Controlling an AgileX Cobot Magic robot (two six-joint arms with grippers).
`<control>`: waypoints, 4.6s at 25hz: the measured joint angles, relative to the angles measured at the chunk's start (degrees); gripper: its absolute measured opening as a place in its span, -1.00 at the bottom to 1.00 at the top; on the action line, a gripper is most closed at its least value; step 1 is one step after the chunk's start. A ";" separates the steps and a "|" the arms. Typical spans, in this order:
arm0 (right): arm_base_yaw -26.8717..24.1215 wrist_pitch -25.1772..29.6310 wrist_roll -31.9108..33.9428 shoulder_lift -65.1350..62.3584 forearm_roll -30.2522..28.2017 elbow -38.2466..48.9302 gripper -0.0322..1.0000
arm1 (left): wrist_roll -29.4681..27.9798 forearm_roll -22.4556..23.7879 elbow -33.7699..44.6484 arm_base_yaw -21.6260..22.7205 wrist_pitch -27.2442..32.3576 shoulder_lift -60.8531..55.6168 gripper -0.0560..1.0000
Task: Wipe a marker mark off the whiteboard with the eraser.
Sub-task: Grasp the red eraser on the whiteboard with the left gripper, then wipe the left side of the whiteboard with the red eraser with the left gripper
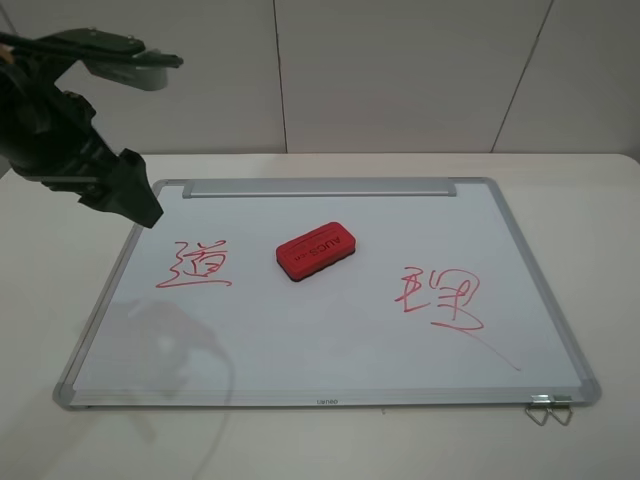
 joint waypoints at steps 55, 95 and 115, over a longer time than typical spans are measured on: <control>0.00 0.00 0.00 0.00 0.00 0.00 0.43 | 2.72 6.33 -33.27 -18.75 -7.71 46.66 0.57; 0.00 0.00 0.00 0.00 0.00 0.00 0.43 | -18.15 9.49 -17.48 -7.07 -6.56 28.95 0.18; 0.00 0.00 0.00 0.00 0.00 0.00 0.43 | -28.81 12.25 2.56 4.67 -24.05 22.02 0.18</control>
